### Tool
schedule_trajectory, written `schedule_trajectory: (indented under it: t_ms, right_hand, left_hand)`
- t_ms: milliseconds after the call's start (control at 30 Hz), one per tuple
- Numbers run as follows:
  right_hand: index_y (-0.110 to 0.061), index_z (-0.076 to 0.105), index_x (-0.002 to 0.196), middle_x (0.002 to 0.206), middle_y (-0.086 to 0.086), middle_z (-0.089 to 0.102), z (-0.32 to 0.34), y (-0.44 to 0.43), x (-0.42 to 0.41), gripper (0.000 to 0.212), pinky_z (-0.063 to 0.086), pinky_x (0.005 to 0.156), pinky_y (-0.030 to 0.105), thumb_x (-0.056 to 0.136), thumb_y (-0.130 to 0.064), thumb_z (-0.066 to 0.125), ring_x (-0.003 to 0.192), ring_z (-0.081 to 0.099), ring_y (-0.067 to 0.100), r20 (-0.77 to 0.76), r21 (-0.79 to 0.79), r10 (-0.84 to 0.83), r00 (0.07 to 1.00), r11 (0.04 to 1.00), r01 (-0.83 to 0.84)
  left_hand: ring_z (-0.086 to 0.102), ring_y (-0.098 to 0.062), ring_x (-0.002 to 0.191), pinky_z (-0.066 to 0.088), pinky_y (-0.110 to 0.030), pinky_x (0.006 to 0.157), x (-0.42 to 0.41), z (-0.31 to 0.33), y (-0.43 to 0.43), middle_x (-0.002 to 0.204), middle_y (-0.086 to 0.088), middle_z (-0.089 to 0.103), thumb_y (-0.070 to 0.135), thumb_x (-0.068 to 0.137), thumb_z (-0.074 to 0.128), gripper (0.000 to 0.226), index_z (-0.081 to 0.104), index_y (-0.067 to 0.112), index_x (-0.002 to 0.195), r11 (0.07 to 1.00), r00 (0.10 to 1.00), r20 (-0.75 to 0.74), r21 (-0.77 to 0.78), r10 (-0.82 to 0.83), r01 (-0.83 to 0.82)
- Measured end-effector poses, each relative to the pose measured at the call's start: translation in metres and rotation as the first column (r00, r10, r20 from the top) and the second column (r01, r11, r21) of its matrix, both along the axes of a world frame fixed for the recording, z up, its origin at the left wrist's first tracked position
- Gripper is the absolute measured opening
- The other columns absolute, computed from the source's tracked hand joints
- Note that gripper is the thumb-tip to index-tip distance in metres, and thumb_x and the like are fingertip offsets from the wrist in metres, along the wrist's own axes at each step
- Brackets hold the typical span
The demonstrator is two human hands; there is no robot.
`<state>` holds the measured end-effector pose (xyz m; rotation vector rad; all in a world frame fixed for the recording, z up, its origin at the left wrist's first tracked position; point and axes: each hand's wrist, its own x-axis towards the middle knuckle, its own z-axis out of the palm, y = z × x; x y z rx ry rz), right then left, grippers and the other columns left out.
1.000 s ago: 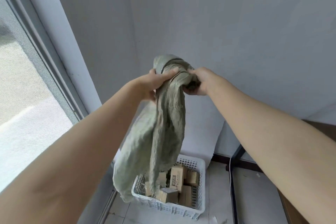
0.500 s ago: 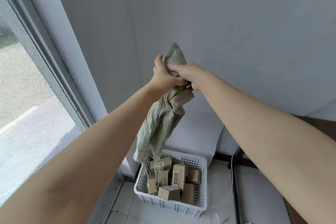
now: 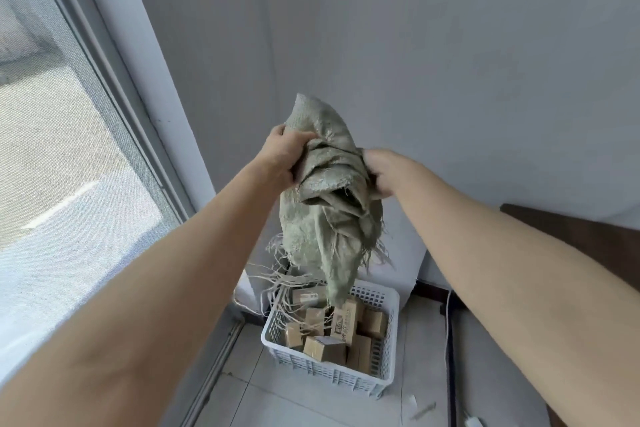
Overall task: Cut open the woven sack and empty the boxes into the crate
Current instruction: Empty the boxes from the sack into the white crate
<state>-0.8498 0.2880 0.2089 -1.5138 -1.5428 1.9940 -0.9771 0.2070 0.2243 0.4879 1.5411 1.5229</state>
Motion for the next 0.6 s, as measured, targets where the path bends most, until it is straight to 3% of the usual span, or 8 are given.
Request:
schedule_trajectory:
  t_ms: [33,100,167,267,367,467,533,600]
  right_hand:
    - [-0.009,0.063,0.087,0.093,0.012,0.063,-0.002,0.0,0.002,0.016,0.053,0.072,0.032,0.09,-0.024,0.058,0.074,0.062,0.025,0.094,0.138,-0.025,0.995,0.99,0.012]
    - [-0.009,0.058,0.108,0.101,0.009,0.057,0.0,-0.002,0.003,0.025,0.045,0.066,0.03,0.092,-0.027,0.054,0.078,0.056,0.023,0.057,0.352,-0.134,0.989,0.93,0.106]
    - [-0.011,0.057,0.119,0.105,0.005,0.061,0.011,-0.014,0.002,0.048,0.048,0.073,0.032,0.088,-0.048,0.058,0.087,0.059,0.021,-0.034,0.35,-0.017,0.999,0.936,0.028]
    - [-0.017,0.066,0.103,0.091,0.0,0.066,0.015,-0.029,0.004,0.046,0.05,0.071,0.031,0.077,-0.054,0.068,0.08,0.062,0.017,0.013,0.315,0.161,0.987,0.936,-0.157]
    - [-0.018,0.064,0.085,0.085,0.002,0.068,-0.005,-0.03,0.012,0.013,0.055,0.067,0.029,0.077,-0.029,0.066,0.072,0.064,0.019,-0.071,0.17,0.057,0.996,0.984,-0.044]
    - [-0.015,0.055,0.073,0.075,0.006,0.061,-0.023,-0.034,0.017,0.004,0.053,0.069,0.029,0.077,-0.014,0.054,0.064,0.06,0.022,-0.198,-0.019,-0.07,0.978,0.998,0.068]
    - [-0.013,0.051,0.066,0.063,0.006,0.057,-0.031,-0.044,0.017,0.016,0.05,0.062,0.025,0.082,-0.013,0.047,0.055,0.057,0.02,-0.269,-0.089,-0.002,0.963,0.996,-0.023]
    - [-0.01,0.053,0.067,0.058,0.006,0.059,-0.034,-0.06,0.014,0.02,0.05,0.062,0.025,0.083,-0.016,0.042,0.053,0.059,0.02,-0.308,-0.134,0.095,0.947,0.981,-0.142]
  left_hand:
    - [0.066,-0.024,0.083,0.057,-0.035,0.063,0.003,-0.003,-0.003,0.11,-0.01,0.061,0.006,0.074,0.067,0.063,0.042,0.018,0.13,0.997,0.991,-0.109,-0.012,0.078,-0.079]
    - [0.059,-0.02,0.085,0.053,-0.03,0.069,0.011,-0.008,-0.011,0.107,-0.004,0.056,0.001,0.071,0.065,0.069,0.041,0.024,0.131,0.985,0.901,-0.406,-0.015,0.153,-0.174]
    - [0.057,-0.018,0.086,0.05,-0.026,0.071,0.026,-0.01,-0.016,0.1,0.001,0.053,-0.001,0.069,0.066,0.076,0.036,0.023,0.134,0.991,0.805,-0.582,0.015,0.115,-0.131]
    - [0.062,-0.01,0.079,0.053,-0.017,0.058,0.05,-0.009,-0.022,0.094,-0.001,0.056,-0.01,0.073,0.066,0.092,0.015,0.018,0.144,0.989,0.888,-0.454,0.073,-0.078,0.125]
    - [0.059,-0.023,0.106,0.055,-0.028,0.071,0.046,-0.015,-0.034,0.122,-0.008,0.046,-0.009,0.077,0.063,0.09,0.015,0.021,0.148,0.98,0.947,-0.284,0.086,-0.148,0.179]
    - [0.048,-0.023,0.119,0.047,-0.033,0.094,0.027,-0.032,-0.058,0.134,-0.004,0.04,0.029,0.077,0.071,0.069,0.041,0.021,0.139,0.997,0.892,-0.45,-0.081,-0.026,-0.012]
    - [0.044,-0.025,0.124,0.042,-0.041,0.104,0.013,-0.044,-0.082,0.14,-0.006,0.037,0.066,0.06,0.07,0.081,0.053,0.026,0.128,0.951,0.839,-0.544,-0.267,-0.014,-0.158]
    - [0.056,-0.027,0.116,0.049,-0.044,0.097,0.002,-0.049,-0.107,0.137,-0.01,0.048,0.077,0.043,0.074,0.1,0.053,0.023,0.125,0.962,0.957,-0.29,-0.259,0.009,-0.088]
